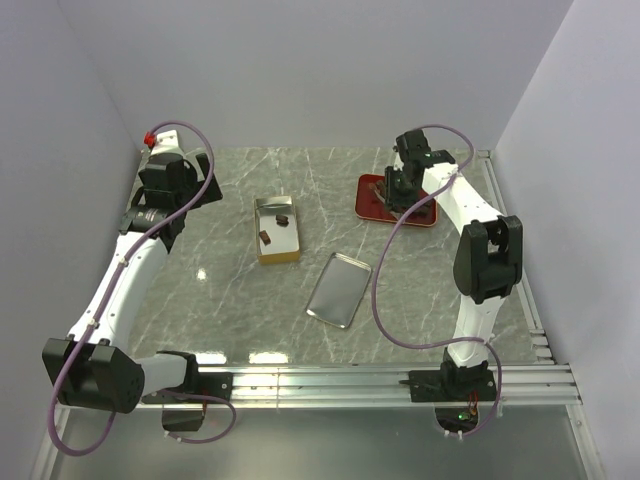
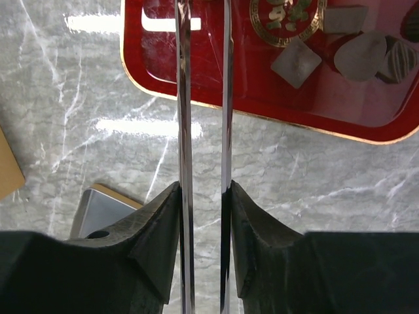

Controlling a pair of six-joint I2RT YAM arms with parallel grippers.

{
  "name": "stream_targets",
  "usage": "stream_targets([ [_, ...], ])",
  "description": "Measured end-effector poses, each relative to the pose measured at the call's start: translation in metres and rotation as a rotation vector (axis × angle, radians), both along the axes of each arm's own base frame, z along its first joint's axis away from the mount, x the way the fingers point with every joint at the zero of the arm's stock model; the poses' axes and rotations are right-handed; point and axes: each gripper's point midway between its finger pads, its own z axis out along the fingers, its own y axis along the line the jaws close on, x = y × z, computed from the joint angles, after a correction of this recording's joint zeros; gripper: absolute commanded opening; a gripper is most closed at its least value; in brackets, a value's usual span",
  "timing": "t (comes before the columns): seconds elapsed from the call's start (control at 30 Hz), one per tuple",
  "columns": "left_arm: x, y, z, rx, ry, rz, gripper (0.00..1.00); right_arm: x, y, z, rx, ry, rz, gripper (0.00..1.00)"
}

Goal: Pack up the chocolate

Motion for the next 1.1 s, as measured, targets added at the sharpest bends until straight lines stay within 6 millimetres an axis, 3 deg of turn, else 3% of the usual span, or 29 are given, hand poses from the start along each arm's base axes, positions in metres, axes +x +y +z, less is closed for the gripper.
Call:
stream_targets([
  [0.27,0.000,0.000,0.001,-0.001,-0.003,0.000,0.99,-0.008,-0.003,0.003,-0.015,0.028,0.000,0.35],
  [0.87,0.001,-0.001,0.001,-0.004,-0.005,-0.005,0.99,-0.008,-0.001,0.064,0.013,-0.065,0.008,0.32],
  [1.0,0.001,-0.003,0.001,-0.011,-0.005,-0.014,0.99,-0.010,0.010,0.081,0.048,-0.096,0.028,0.32],
  [1.1,0.001,-0.004,0.001,-0.013,-0.005,-0.016,0.99,-0.016,0.032,0.088,0.073,-0.106,0.065,0.32],
])
